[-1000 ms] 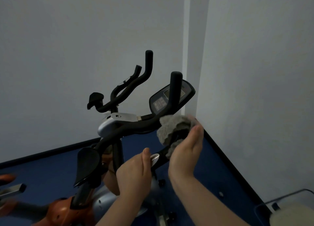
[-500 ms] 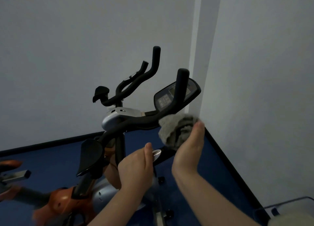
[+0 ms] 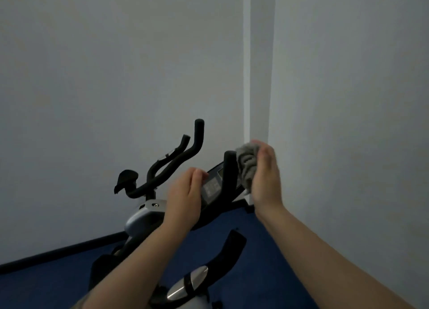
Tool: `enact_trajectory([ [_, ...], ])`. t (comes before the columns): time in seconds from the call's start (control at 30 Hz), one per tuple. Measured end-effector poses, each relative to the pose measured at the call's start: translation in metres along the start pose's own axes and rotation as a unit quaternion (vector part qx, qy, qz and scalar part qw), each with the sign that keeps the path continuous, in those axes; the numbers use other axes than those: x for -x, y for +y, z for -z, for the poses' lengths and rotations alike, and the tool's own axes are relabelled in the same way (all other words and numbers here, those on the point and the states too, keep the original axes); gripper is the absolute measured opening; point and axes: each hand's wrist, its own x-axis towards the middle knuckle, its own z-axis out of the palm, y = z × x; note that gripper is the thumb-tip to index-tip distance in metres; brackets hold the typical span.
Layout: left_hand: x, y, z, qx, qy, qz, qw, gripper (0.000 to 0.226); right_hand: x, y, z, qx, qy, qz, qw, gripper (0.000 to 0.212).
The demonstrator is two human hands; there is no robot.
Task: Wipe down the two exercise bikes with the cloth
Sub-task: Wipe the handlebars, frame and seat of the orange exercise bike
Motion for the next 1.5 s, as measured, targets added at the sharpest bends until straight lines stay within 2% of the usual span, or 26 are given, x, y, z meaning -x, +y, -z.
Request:
enact_trajectory([
  [0.07,-0.015,-0.014,-0.014,0.007,-0.058,0.058,0.997,0.034,-0.005,0.000,-0.018,0.017,-0.041,0.030,0.999,0.033],
  [0.13,-0.020,-0.027,-0.025,0.021,-0.139,0.114,0.983,0.043,-0.004,0.008,-0.028,0.013,-0.023,0.059,0.998,0.030],
  [0.2,-0.020,-0.036,-0.031,-0.031,-0.198,0.112,0.973,0.055,0.007,0.026,-0.030,0.003,0.007,0.061,0.998,0.026],
  [0.27,-0.020,-0.038,-0.032,-0.059,-0.213,0.114,0.969,0.059,0.024,0.046,-0.025,0.002,0.001,0.016,1.000,0.033],
  [0.37,-0.018,-0.041,-0.029,-0.037,-0.219,0.113,0.969,0.068,0.022,0.053,-0.021,-0.024,-0.003,-0.033,0.999,0.035],
  [0.47,-0.014,-0.043,-0.029,-0.042,-0.203,0.105,0.973,0.071,-0.005,0.035,-0.028,-0.056,0.044,0.025,0.997,0.040],
  [0.53,-0.014,-0.043,-0.030,-0.058,-0.190,0.099,0.975,0.071,-0.003,0.035,-0.035,-0.047,0.028,0.035,0.998,0.039],
  [0.67,-0.011,-0.041,-0.030,-0.101,-0.155,0.059,0.981,0.062,0.020,0.055,-0.030,-0.020,-0.011,-0.020,1.000,0.030],
  [0.83,-0.011,-0.046,-0.031,-0.126,-0.152,0.028,0.980,0.058,-0.010,0.035,-0.035,-0.020,0.011,0.063,0.998,0.027],
  [0.97,-0.010,-0.044,-0.030,-0.139,-0.154,0.001,0.978,0.055,0.025,0.059,-0.032,-0.029,0.016,-0.019,0.999,0.033],
  [1.07,-0.012,-0.045,-0.031,-0.147,-0.149,0.013,0.978,0.055,0.012,0.054,-0.024,-0.018,-0.004,-0.027,0.999,0.029],
  [1.23,-0.009,-0.042,-0.030,-0.136,-0.143,0.017,0.980,0.058,-0.003,0.033,-0.038,-0.026,0.020,0.070,0.997,0.019],
  [1.4,-0.009,-0.040,-0.027,-0.114,-0.148,0.038,0.982,0.059,0.028,0.064,-0.020,-0.034,-0.029,-0.039,0.998,0.024],
  [1.5,-0.010,-0.039,-0.025,-0.098,-0.156,0.040,0.982,0.062,0.002,0.046,-0.023,-0.025,-0.027,-0.001,0.999,0.030],
])
